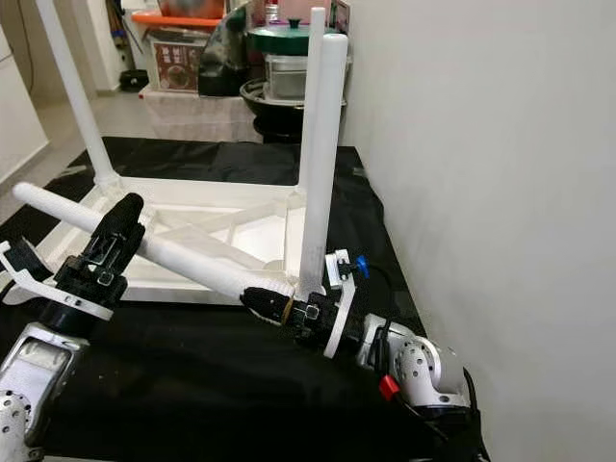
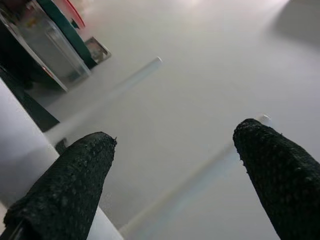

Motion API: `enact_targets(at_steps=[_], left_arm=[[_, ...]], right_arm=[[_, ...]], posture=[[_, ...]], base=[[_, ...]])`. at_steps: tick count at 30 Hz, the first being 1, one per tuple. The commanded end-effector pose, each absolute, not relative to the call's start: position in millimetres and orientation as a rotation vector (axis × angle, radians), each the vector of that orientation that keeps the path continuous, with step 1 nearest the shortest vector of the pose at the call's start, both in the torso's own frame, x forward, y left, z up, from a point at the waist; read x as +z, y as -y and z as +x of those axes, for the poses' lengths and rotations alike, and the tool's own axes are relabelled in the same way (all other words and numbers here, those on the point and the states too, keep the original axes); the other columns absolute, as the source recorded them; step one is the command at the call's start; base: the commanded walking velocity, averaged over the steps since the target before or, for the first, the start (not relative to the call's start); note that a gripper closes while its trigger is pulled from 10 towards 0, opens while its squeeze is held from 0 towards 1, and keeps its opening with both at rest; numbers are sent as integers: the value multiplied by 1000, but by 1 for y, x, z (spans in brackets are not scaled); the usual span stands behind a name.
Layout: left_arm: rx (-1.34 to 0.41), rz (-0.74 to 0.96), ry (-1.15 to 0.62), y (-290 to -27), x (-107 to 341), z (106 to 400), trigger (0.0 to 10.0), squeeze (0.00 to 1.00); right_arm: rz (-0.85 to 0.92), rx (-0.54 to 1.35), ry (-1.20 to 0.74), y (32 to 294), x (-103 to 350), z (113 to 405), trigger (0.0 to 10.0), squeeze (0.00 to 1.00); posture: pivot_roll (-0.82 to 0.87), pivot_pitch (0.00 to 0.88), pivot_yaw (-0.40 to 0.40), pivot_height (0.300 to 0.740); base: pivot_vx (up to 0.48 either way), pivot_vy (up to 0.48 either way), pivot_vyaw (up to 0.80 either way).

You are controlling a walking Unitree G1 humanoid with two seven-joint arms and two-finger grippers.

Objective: Building children table

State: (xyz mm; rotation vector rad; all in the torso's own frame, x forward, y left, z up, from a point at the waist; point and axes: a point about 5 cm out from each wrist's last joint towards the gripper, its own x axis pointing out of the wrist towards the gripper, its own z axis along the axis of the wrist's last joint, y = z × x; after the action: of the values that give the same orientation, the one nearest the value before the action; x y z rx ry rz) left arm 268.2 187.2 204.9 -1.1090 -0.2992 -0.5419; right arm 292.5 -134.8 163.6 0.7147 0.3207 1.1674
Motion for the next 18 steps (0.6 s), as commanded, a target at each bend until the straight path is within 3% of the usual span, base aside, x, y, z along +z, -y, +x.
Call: enact_targets(at_steps=[1,8,18], left_arm=[[-564,-1114,283,-185,206,265,10000,0],[-601,-1126,259,-180,206,262,10000,0],[-559,-1114,232,-191,200,263,10000,0]], right_arm=[[712,1131,-232,146,178,303,0,0],[716,1018,-167,160,183,319,0,0],[757,1166,-152,149,188,300,0,0]], posture=[[81,0,-52,740],[84,0,-51,740],[85,0,-46,740]], base=[[0,0,0],[0,0,0],[0,0,0]])
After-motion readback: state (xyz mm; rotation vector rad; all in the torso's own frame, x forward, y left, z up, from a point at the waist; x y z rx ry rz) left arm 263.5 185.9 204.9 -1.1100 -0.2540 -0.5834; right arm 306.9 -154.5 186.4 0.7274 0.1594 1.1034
